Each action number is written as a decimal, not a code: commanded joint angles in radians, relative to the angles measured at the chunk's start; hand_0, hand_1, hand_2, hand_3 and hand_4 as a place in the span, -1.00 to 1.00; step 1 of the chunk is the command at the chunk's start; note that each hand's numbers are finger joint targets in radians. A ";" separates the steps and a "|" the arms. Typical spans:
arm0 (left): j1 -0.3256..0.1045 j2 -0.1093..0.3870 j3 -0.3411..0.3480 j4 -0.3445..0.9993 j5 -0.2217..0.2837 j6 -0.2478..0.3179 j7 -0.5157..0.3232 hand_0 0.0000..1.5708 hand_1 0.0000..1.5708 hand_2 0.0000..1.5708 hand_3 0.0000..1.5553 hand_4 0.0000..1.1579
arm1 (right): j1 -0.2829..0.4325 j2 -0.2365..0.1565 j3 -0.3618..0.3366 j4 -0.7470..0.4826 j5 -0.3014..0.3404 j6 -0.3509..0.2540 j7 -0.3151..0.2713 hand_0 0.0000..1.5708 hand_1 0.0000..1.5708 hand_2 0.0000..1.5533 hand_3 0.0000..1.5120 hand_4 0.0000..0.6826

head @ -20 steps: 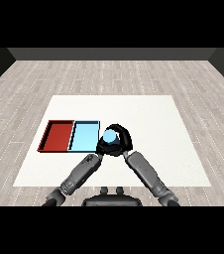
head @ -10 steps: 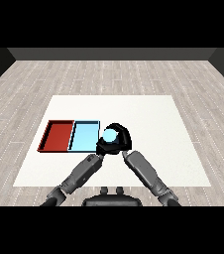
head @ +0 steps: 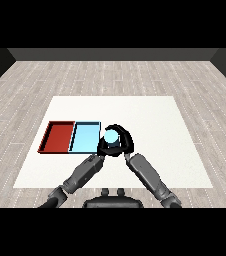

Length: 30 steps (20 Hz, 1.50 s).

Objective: Pick the blue can and put it in the blue box

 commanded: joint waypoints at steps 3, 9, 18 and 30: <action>-0.013 -0.002 0.005 0.005 0.013 0.002 -0.032 1.00 1.00 1.00 0.97 0.94 | -0.003 0.017 -0.023 0.014 0.069 0.055 0.045 -1.00 -1.00 -1.00 -1.00 -1.00; 0.005 -0.001 0.023 -0.034 -0.048 0.042 0.005 1.00 1.00 1.00 0.96 0.96 | -0.003 0.018 -0.064 -0.043 0.088 0.058 0.078 -1.00 -1.00 -1.00 -1.00 -1.00; -0.048 -0.001 0.039 0.043 -0.053 0.099 0.004 1.00 1.00 1.00 0.97 0.99 | 0.170 -0.009 -0.181 -0.189 0.007 0.154 -0.057 -1.00 -1.00 -1.00 -1.00 -1.00; -0.131 0.295 0.200 0.086 -0.150 0.084 0.202 1.00 1.00 1.00 0.95 0.98 | 0.307 -0.062 -0.402 -0.233 -0.169 0.233 -0.105 -1.00 -1.00 -1.00 -1.00 -1.00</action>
